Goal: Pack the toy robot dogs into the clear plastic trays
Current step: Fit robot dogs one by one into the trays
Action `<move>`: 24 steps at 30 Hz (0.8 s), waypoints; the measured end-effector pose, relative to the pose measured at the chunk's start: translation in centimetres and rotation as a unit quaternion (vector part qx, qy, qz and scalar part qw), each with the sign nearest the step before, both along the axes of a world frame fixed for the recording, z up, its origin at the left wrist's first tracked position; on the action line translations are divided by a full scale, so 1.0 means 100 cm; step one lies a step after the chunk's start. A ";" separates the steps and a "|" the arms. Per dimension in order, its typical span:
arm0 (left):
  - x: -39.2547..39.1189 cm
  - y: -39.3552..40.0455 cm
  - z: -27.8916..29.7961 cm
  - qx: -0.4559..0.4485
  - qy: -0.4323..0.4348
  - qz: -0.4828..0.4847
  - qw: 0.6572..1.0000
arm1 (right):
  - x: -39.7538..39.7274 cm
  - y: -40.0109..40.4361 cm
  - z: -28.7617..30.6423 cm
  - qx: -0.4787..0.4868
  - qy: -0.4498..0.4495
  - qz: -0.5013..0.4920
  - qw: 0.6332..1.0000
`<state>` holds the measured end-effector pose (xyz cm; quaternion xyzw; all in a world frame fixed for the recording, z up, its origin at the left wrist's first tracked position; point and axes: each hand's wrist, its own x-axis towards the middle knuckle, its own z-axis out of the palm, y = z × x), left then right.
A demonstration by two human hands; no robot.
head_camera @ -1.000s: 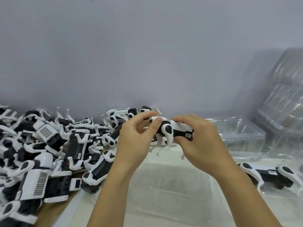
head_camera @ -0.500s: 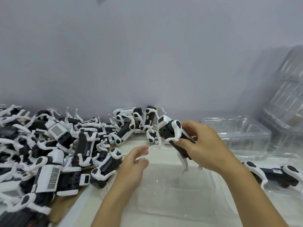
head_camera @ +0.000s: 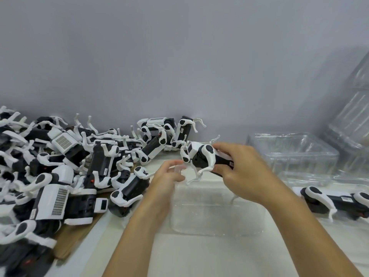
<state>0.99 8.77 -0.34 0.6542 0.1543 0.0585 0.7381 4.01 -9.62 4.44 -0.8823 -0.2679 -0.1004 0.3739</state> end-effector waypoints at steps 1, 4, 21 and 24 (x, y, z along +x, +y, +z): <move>-0.001 0.000 0.001 0.000 -0.006 0.002 1.000 | 0.000 0.001 -0.001 -0.020 -0.005 -0.005 1.000; -0.003 -0.003 0.000 -0.019 -0.020 0.005 1.000 | -0.002 0.006 -0.003 -0.051 -0.003 -0.005 0.999; 0.002 -0.002 -0.007 0.022 -0.031 -0.019 0.999 | -0.005 0.014 -0.018 -0.074 0.029 0.004 0.997; 0.003 -0.001 -0.008 0.014 -0.034 -0.019 0.999 | -0.005 0.014 -0.018 -0.066 0.029 0.011 0.997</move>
